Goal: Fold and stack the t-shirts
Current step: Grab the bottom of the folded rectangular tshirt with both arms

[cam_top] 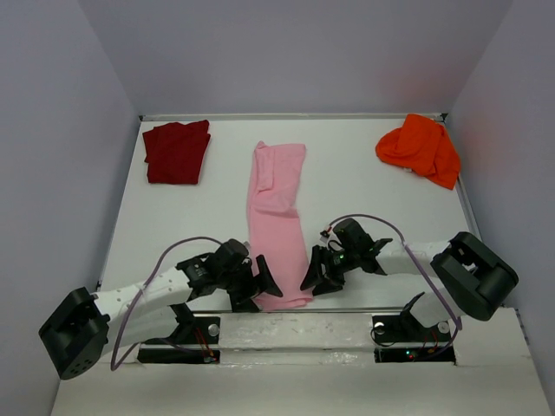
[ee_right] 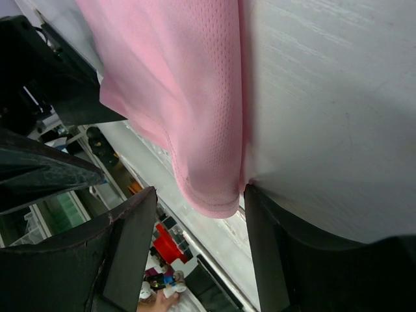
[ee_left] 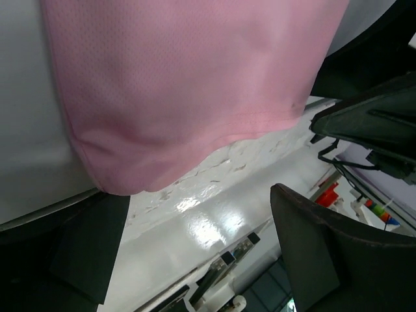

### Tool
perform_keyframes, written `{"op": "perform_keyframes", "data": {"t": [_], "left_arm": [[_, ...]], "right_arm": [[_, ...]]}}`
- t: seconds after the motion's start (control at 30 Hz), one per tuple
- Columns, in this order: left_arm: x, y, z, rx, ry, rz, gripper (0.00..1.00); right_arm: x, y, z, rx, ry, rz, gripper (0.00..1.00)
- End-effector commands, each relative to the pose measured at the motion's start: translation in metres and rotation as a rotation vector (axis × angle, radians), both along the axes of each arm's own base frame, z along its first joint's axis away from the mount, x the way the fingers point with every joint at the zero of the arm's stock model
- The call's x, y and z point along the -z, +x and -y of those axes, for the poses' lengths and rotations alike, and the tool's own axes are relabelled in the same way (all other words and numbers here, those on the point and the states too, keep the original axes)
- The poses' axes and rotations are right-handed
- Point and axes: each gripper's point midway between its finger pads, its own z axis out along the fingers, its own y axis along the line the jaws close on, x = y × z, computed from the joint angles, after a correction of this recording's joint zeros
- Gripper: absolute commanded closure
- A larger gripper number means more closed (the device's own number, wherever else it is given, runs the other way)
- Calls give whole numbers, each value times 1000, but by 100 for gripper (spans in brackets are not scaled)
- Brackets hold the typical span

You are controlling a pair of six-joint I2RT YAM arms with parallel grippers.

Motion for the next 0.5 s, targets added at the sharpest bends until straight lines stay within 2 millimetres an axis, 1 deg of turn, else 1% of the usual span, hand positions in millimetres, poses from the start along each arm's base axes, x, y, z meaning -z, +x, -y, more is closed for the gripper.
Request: {"op": "perform_keyframes", "data": {"t": [0.0, 0.13, 0.2, 0.23, 0.4, 0.47], "left_arm": [[-3, 14, -5, -8, 112, 44, 1], [5, 13, -5, -2, 129, 21, 1], [5, 15, 1, 2, 108, 24, 1], [9, 14, 0, 12, 124, 13, 1], [13, 11, 2, 34, 143, -6, 1], [16, 8, 0, 28, 149, -21, 2]], "right_arm": [[-6, 2, -4, -11, 35, 50, 38], [-8, 4, -6, -14, 41, 56, 38], [-8, 5, -6, -14, 39, 56, 38], [-8, 5, -6, -15, 41, 57, 38], [-8, 4, -6, -14, 41, 56, 38], [-8, 4, -6, -11, 38, 54, 40]]}}
